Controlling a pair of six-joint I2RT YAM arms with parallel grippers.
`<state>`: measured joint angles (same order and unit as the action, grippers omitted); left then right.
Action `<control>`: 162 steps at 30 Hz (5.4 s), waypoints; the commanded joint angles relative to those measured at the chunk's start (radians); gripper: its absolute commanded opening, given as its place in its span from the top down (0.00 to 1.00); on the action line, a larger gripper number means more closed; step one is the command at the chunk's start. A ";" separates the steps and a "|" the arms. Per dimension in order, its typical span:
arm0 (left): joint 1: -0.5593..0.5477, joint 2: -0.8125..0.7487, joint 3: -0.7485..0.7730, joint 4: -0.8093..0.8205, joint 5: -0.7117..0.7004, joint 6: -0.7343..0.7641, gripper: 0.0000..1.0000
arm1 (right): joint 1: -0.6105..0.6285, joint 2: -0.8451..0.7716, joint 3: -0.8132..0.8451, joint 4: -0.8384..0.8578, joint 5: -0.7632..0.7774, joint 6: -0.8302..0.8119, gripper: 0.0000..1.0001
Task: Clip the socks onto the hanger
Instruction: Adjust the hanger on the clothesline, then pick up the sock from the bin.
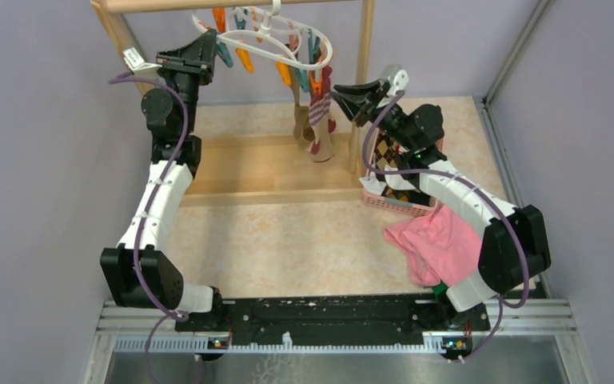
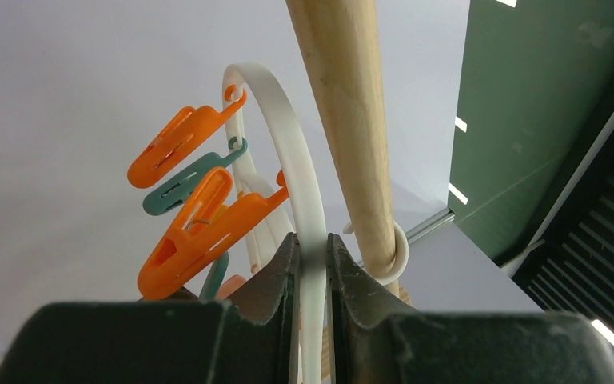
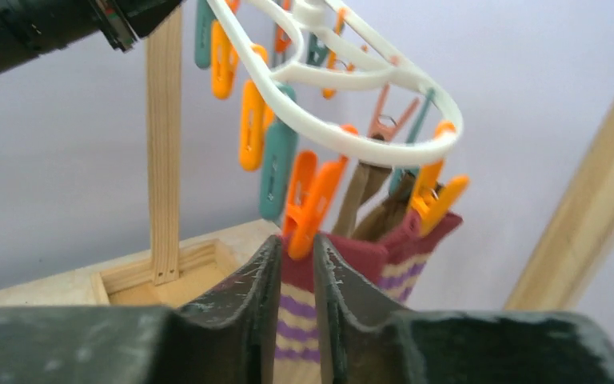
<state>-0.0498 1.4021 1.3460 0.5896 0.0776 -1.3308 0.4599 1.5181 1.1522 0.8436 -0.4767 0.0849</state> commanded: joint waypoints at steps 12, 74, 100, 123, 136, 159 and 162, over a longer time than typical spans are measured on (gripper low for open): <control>-0.057 -0.088 -0.068 0.012 -0.110 0.023 0.99 | 0.075 0.121 0.466 -0.435 -0.182 -0.113 0.94; -0.453 -0.301 -0.365 0.367 -0.274 0.739 0.32 | -0.078 -0.030 0.137 -0.297 -0.191 0.074 0.64; -0.452 -0.627 -0.993 0.118 0.023 1.023 0.02 | -0.134 -0.296 -0.331 -0.484 0.274 0.090 0.56; -0.437 -0.415 -0.995 0.141 0.072 0.919 0.02 | -0.096 -0.082 -0.306 -0.825 0.610 0.286 0.59; -0.434 -0.421 -0.992 0.134 0.080 0.908 0.02 | -0.072 -0.196 -0.327 -0.775 0.738 0.179 1.00; -0.429 -0.307 -0.966 0.345 0.460 0.825 0.01 | -0.072 -0.582 -0.145 -0.629 0.492 0.075 1.00; -0.430 -0.293 -0.963 0.405 0.556 0.810 0.01 | -0.073 -0.568 -0.139 -0.594 0.328 0.086 1.00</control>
<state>-0.4839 1.0962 0.3443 0.8284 0.4549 -0.4942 0.3798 0.9291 0.9688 0.1688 0.0734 0.1547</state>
